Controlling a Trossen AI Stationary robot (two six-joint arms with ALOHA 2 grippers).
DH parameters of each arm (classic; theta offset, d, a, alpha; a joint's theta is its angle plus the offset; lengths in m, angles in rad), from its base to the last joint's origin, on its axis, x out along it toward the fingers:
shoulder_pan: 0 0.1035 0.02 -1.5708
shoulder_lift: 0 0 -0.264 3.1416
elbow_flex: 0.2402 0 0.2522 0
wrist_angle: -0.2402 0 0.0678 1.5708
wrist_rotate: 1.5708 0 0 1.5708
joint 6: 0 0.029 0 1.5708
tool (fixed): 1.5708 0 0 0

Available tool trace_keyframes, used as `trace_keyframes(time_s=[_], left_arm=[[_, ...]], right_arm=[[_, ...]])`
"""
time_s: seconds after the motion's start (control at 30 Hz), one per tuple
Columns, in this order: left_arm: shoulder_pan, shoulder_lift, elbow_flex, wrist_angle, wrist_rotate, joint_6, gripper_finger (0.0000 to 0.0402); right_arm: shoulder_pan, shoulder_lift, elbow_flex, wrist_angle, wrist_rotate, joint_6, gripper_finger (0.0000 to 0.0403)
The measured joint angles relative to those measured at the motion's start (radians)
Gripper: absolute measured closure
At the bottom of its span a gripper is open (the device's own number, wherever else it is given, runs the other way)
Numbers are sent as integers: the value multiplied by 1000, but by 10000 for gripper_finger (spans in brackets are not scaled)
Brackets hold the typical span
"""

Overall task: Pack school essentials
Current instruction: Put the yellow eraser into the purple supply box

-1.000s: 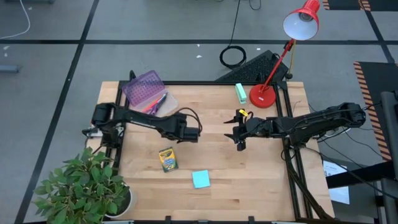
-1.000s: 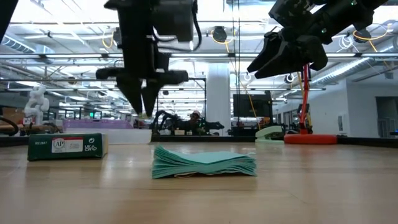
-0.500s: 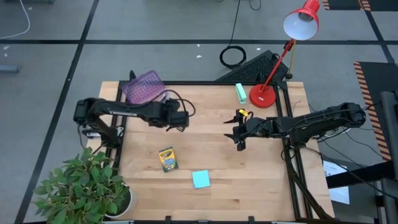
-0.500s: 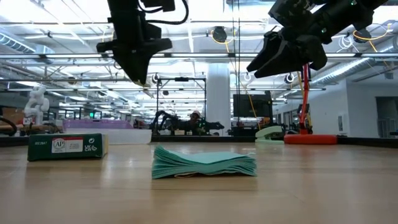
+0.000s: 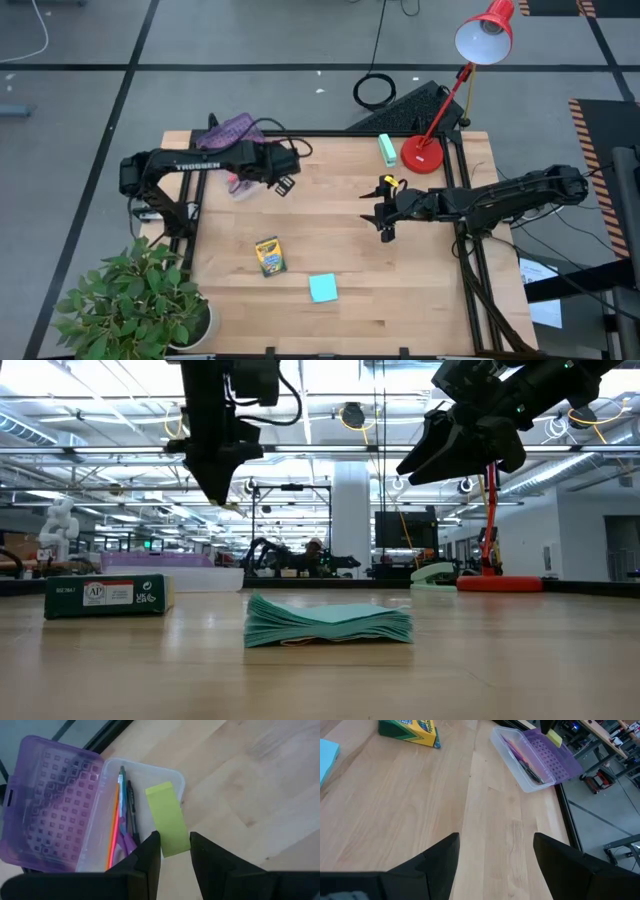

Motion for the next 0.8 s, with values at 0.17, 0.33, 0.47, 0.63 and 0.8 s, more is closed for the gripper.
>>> trace_keyframes(time_s=[0.17, 0.33, 0.47, 0.63, 0.8], left_arm=[[52, 0, -27, 27, 39, 79, 298], [98, 0, -93, 56, 47, 146, 298], [120, 0, -155, 135, 46, 199, 298], [129, 0, -223, 282, 44, 335, 298], [129, 0, -269, 374, 22, 431, 298]], right_arm=[[0, 0, 0, 0, 0, 0, 151], [0, 0, 0, 0, 0, 0, 151], [0, 0, 0, 0, 0, 0, 151], [-1, 0, 0, 0, 0, -13, 151], [-1, 0, 0, 0, 0, -15, 151]])
